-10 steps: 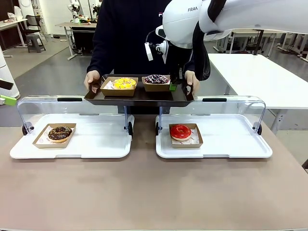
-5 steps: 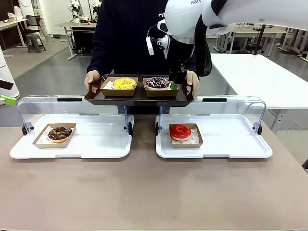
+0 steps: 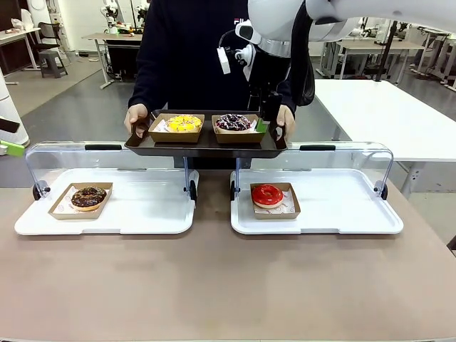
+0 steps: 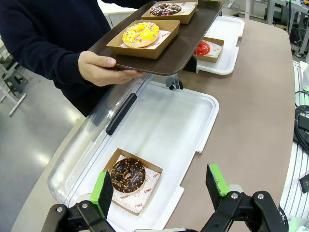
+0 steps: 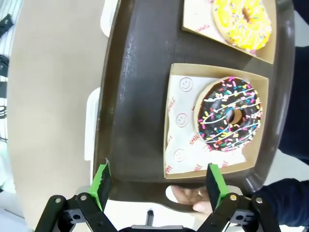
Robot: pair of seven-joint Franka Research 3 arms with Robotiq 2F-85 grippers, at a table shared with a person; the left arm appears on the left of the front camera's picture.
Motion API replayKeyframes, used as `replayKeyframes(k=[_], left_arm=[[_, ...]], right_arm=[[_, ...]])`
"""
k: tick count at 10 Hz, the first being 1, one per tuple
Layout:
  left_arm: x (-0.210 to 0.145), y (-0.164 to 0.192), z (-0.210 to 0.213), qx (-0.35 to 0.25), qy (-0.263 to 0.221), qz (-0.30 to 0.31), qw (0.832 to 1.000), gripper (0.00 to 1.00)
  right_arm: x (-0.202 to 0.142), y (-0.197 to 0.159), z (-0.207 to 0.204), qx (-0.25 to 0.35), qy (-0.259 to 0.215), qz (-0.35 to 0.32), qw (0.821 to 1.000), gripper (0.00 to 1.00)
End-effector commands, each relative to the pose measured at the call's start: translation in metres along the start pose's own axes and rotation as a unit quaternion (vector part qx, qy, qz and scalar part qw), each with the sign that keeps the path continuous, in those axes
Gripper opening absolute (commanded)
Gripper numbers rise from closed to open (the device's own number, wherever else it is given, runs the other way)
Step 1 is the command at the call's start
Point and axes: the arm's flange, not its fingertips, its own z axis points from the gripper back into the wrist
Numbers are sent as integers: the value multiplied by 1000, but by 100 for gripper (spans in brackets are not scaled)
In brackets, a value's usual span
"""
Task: Provide the desired donut to the person.
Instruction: Place the picked Paper togo box onto the Handle tray extended by the person.
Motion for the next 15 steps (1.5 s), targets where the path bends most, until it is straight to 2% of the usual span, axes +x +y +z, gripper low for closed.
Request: replayKeyframes(k=[1, 3, 4, 15], left_arm=[[-1, -1, 0, 0, -8, 1, 1000, 100], [-1, -1, 0, 0, -8, 1, 1000, 100], [-1, -1, 0, 0, -8, 1, 1000, 100], [-1, -1, 0, 0, -8, 1, 1000, 100]], right_arm=[[-4, 1, 5, 21, -14, 15, 1000, 100], [-2, 5, 14, 12, -35, 21, 999, 100], [0, 2, 1, 9, -3, 7, 1000, 100], [0, 2, 1, 9, -3, 7, 1000, 100]])
